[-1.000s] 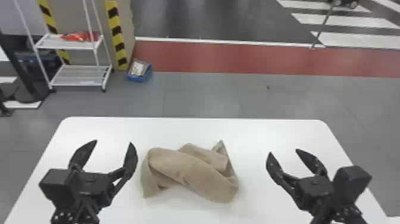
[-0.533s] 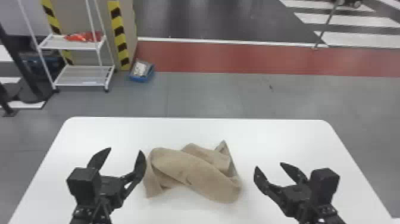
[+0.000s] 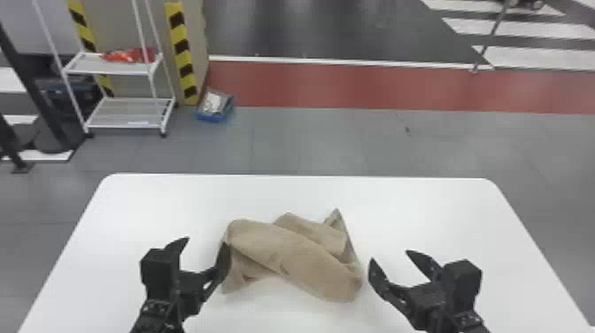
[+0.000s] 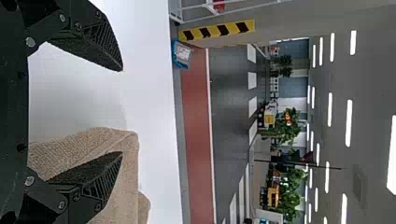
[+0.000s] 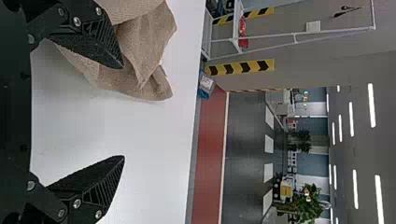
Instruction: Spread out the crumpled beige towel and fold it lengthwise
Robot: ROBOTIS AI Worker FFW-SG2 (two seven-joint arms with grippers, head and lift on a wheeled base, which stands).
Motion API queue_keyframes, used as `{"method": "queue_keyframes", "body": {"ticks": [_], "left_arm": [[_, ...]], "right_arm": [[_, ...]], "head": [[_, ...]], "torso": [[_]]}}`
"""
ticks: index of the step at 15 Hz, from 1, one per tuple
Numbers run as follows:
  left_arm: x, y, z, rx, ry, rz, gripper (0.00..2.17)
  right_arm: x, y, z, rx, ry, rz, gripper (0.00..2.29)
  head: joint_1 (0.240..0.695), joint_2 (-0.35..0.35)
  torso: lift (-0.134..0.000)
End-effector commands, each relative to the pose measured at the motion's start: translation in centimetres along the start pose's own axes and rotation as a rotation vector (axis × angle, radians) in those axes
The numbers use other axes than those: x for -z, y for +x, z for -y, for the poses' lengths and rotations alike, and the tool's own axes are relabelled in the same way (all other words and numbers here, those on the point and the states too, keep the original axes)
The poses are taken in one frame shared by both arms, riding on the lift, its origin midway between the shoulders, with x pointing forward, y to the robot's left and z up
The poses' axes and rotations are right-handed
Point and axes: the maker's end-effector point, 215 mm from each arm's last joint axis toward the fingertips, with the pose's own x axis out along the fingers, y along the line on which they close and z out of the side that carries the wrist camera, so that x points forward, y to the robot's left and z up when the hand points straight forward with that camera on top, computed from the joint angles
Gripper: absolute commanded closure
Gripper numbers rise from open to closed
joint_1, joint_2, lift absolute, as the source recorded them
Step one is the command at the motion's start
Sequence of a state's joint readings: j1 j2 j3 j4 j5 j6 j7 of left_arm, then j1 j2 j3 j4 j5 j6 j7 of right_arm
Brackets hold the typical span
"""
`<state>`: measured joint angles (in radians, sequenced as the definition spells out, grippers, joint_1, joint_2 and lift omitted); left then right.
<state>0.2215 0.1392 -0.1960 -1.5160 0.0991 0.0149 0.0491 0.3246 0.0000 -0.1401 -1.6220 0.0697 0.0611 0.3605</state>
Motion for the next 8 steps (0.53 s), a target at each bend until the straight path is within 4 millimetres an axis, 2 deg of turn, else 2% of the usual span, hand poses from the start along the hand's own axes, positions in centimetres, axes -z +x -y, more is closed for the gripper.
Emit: {"method": "queue_keyframes", "body": {"ticks": [1, 2, 3, 8], "left_arm": [[0.9, 0.3, 0.2, 0.003, 0.002, -0.025, 0.29], [1.1, 0.4, 0.3, 0.007, 0.001, -0.030, 0.29], [2.3, 0.4, 0.7, 0.022, -0.009, -0.069, 0.29], [3.0, 0.3, 2.7, 0.069, -0.010, -0.093, 0.30]], "right_arm": [[0.0, 0.0, -0.1, -0.001, -0.003, 0.004, 0.22], [0.0, 0.0, -0.1, -0.001, -0.005, 0.004, 0.22], [0.1, 0.0, -0.1, 0.000, -0.011, 0.000, 0.22], [0.4, 0.1, -0.4, -0.004, -0.018, -0.012, 0.22]], "head": [[0.695, -0.071], [0.695, -0.073], [0.695, -0.074], [0.695, -0.086]], "torso": [[0.000], [0.000], [0.000], [0.000]]}}
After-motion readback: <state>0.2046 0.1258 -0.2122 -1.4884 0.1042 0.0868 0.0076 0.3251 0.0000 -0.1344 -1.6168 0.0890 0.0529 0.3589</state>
